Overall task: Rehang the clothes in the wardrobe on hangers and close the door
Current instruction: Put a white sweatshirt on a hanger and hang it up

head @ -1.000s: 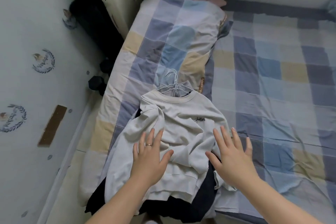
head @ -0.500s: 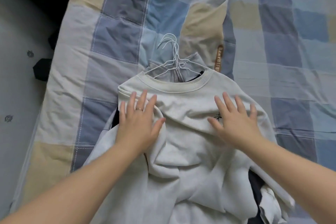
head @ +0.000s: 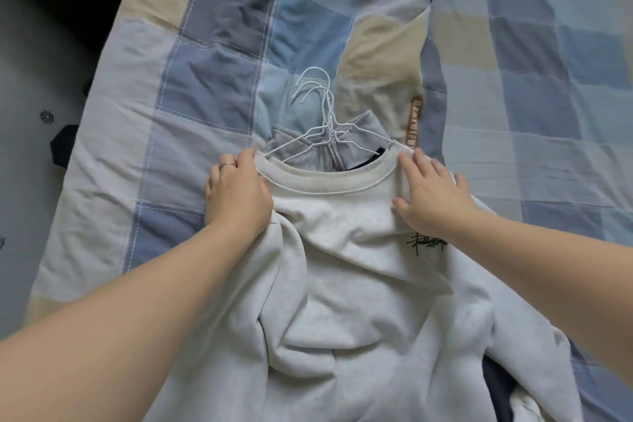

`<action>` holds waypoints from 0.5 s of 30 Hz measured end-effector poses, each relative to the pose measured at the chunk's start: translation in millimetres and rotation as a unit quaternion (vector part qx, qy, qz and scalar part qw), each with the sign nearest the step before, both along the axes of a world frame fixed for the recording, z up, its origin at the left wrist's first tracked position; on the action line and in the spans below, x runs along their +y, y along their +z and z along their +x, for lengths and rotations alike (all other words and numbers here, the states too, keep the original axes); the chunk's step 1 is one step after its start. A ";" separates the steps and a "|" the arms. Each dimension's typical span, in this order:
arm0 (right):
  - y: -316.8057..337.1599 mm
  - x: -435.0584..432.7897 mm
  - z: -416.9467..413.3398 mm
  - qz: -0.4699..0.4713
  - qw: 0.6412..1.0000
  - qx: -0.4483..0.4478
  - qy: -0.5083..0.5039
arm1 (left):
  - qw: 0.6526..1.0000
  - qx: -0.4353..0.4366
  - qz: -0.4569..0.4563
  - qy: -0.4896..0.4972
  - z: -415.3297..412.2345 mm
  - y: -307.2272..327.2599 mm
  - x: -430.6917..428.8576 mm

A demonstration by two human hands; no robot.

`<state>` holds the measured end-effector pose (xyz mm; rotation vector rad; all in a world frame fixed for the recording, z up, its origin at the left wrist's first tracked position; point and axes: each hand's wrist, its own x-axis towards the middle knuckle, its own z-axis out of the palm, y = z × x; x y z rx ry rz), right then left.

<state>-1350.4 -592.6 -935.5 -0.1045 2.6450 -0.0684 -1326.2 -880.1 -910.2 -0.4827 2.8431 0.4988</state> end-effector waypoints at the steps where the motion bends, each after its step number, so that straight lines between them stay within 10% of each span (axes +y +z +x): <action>1: 4.0 0.7 0.8 -0.010 1.000 -0.001 -0.005 | 1.000 0.012 0.007 0.004 1.4 4.1 0.7; 15: 122.4 54.0 12.1 -0.184 0.982 0.010 -0.028 | 0.985 0.118 0.113 -0.049 64.3 124.3 15.5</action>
